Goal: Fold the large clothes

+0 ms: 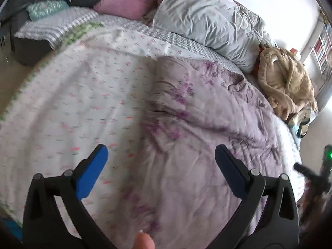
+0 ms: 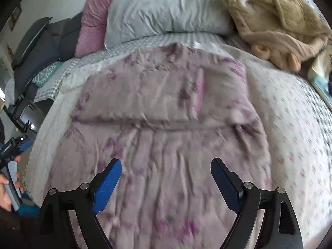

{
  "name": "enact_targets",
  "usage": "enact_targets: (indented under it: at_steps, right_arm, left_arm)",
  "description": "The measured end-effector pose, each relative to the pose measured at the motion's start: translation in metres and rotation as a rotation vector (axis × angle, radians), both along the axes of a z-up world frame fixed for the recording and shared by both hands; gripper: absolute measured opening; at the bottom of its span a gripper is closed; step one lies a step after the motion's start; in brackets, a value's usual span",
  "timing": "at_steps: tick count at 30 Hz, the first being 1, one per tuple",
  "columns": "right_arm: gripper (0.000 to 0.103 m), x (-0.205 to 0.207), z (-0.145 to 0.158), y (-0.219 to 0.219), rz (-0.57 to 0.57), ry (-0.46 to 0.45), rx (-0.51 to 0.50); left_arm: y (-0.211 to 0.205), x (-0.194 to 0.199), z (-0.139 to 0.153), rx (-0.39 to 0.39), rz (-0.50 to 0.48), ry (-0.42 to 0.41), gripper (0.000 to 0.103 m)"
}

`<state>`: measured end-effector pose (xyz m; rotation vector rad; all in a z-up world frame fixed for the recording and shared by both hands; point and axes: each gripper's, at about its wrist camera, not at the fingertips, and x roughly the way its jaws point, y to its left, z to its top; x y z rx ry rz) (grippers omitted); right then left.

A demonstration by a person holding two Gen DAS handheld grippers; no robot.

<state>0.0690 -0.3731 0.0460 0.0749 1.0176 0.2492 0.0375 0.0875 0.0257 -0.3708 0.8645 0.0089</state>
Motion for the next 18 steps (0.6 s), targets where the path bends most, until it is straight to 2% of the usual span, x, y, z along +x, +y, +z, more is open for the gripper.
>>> enact_targets:
  at_steps: [4, 7, 10, 13, 14, 16, 17, 18]
  right_arm:
    - [0.089, -0.023, 0.009, -0.04, -0.064, -0.023, 0.047]
    - [0.089, -0.04, 0.001, -0.072, -0.114, -0.007, 0.121]
    - [0.089, -0.056, -0.023, -0.106, -0.191, 0.018, 0.16]
    - [0.089, -0.071, -0.053, -0.138, -0.269, 0.037, 0.212]
    - [0.089, -0.075, -0.061, -0.146, -0.287, 0.045, 0.227]
    - [0.089, -0.081, -0.083, -0.159, -0.315, 0.141, 0.224]
    - [0.089, -0.083, -0.089, -0.163, -0.312, 0.182, 0.209]
    - [0.089, -0.089, -0.091, -0.167, -0.274, 0.175, 0.242]
  left_arm:
    - [0.009, -0.027, -0.003, -0.025, -0.069, 0.047, 0.102]
    - [0.011, -0.04, -0.012, -0.049, -0.125, 0.087, 0.102]
    - [0.015, -0.048, -0.03, -0.064, -0.153, 0.128, 0.102]
    - [0.02, -0.054, -0.061, -0.102, -0.135, 0.162, 0.102]
    - [0.02, -0.054, -0.07, -0.114, -0.126, 0.198, 0.102]
    - [0.019, -0.052, -0.086, -0.165, -0.136, 0.281, 0.102]
    - [0.019, -0.052, -0.089, -0.181, -0.149, 0.285, 0.102]
    - [0.019, -0.054, -0.093, -0.184, -0.157, 0.295, 0.102]
